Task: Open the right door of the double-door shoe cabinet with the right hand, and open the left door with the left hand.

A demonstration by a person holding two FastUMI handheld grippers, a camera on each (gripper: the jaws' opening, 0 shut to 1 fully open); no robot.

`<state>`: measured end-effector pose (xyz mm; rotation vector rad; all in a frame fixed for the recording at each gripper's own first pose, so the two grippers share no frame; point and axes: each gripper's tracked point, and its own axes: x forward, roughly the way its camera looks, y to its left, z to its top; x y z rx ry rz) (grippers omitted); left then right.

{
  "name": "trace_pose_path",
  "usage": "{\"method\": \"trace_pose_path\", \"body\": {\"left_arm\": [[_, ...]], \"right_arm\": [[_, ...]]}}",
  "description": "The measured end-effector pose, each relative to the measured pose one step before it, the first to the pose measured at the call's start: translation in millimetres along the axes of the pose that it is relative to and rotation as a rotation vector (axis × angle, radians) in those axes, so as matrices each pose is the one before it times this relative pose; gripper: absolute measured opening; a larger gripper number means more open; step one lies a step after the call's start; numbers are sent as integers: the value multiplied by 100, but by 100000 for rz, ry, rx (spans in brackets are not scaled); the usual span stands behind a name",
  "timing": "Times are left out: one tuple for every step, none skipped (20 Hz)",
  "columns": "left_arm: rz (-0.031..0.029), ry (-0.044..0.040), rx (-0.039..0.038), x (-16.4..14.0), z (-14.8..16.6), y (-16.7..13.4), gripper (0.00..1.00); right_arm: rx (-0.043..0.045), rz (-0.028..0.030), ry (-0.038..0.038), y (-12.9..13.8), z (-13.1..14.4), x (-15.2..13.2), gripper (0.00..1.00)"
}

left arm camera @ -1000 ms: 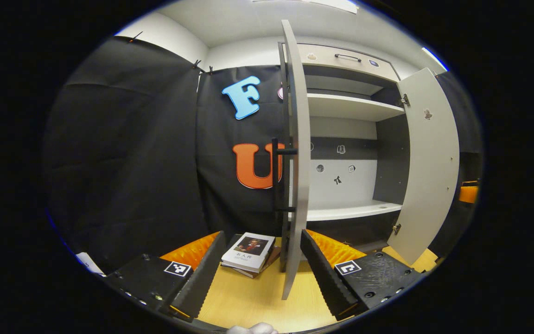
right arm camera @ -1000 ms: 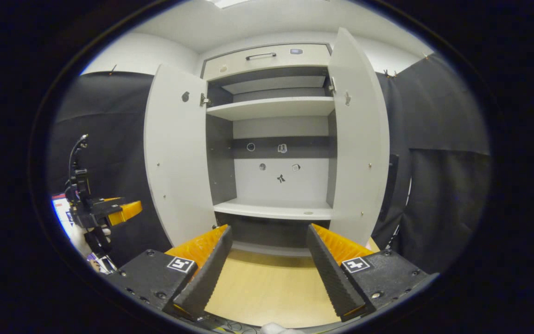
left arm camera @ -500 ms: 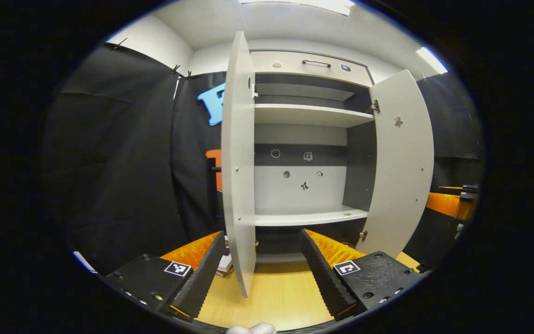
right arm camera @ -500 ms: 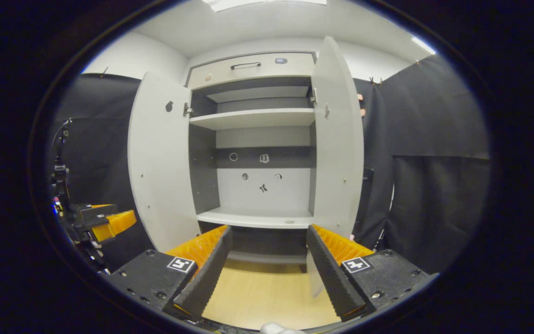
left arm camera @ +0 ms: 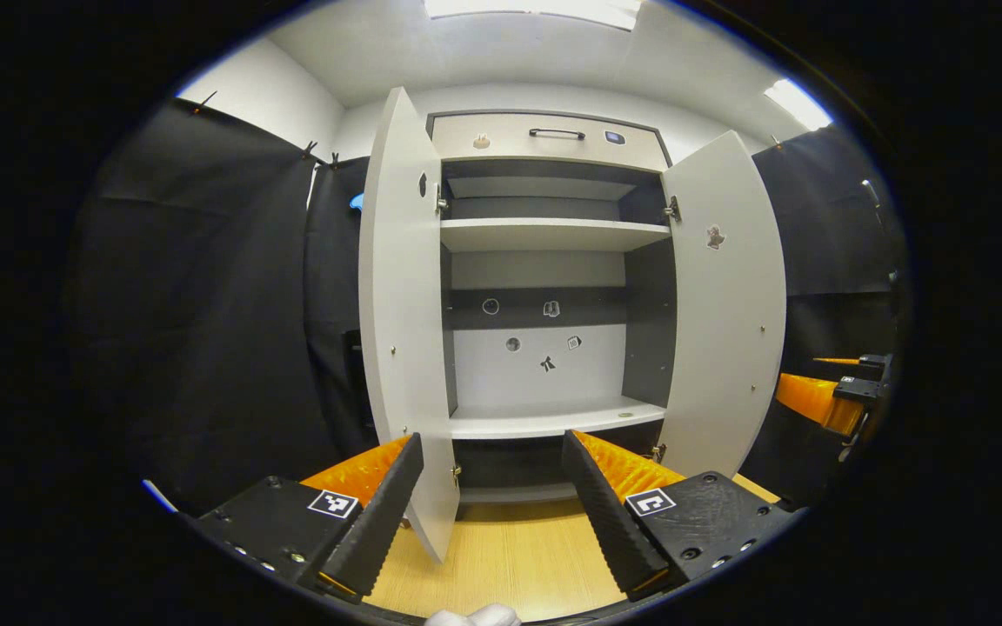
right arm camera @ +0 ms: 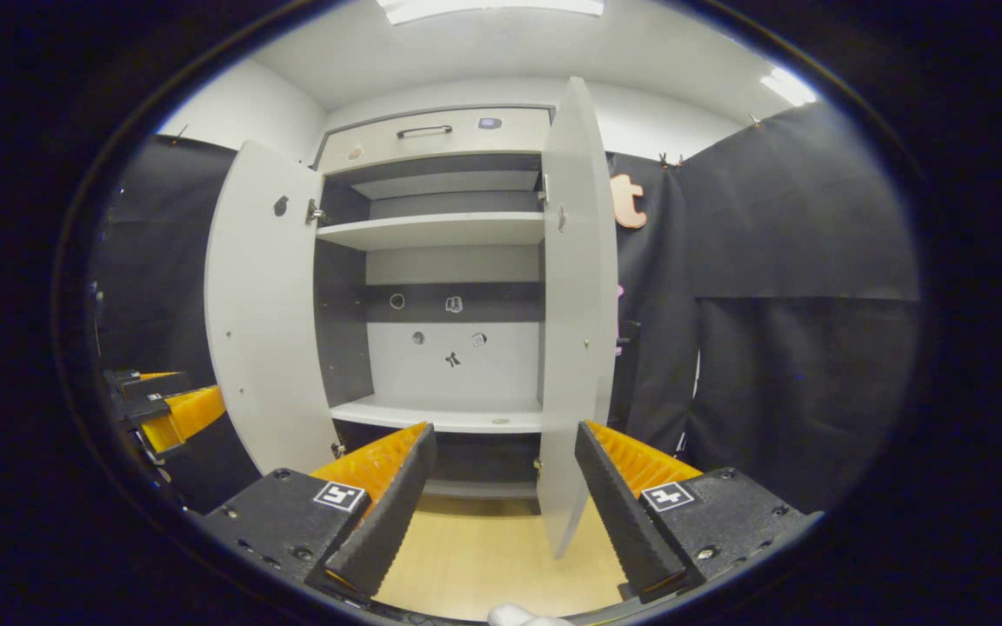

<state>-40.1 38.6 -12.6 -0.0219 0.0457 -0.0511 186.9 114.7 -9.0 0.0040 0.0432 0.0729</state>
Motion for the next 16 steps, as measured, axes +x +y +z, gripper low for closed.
{"method": "trace_pose_path", "body": {"left_arm": [[90, 11, 343, -180, -56, -30, 96], [354, -298, 131, -65, 120, -6, 96], [287, -336, -119, -47, 86, 7, 96], [364, -98, -208, -73, 13, 1, 96], [181, -168, -370, -35, 72, 42, 96], [121, -44, -141, -21, 1, 25, 96], [23, -131, -175, 4, 47, -3, 96], [289, -257, -4, -115, 98, 10, 96], [317, -294, -70, -80, 76, 47, 96], [233, 78, -201, -29, -2, 18, 96], [310, -315, -195, -95, 61, 36, 96], [389, 86, 56, 1, 6, 34, 96], [162, 164, 316, -59, -74, -21, 96], [528, -5, 383, -39, -9, 47, 96], [277, 38, -62, 14, -12, 8, 96], [-79, 59, -108, -7, 28, -145, 96]], "right_arm": [[110, -152, -20, -35, -31, -53, 100], [21, 120, -230, 6, 35, 35, 100], [-93, 32, -319, 3, 87, 23, 100], [-207, 0, -137, -91, 9, -9, 100], [-5, 5, -277, -1, 98, -54, 100], [-34, 280, -139, 57, -19, -11, 100], [25, 198, -165, 77, 37, 37, 100], [-123, 112, -49, -47, 24, 47, 100], [-225, 182, -22, 9, 6, -24, 100], [-255, -65, -67, -65, -9, -27, 100], [-153, 297, -3, 11, -21, -52, 100], [-51, 203, 255, 42, -49, 99, 100], [-17, 335, 60, 29, -25, -60, 100], [-53, 77, 202, 18, -52, -18, 99], [31, 222, 219, 17, 25, -27, 99], [145, 226, 89, 41, -84, -45, 100]]}}
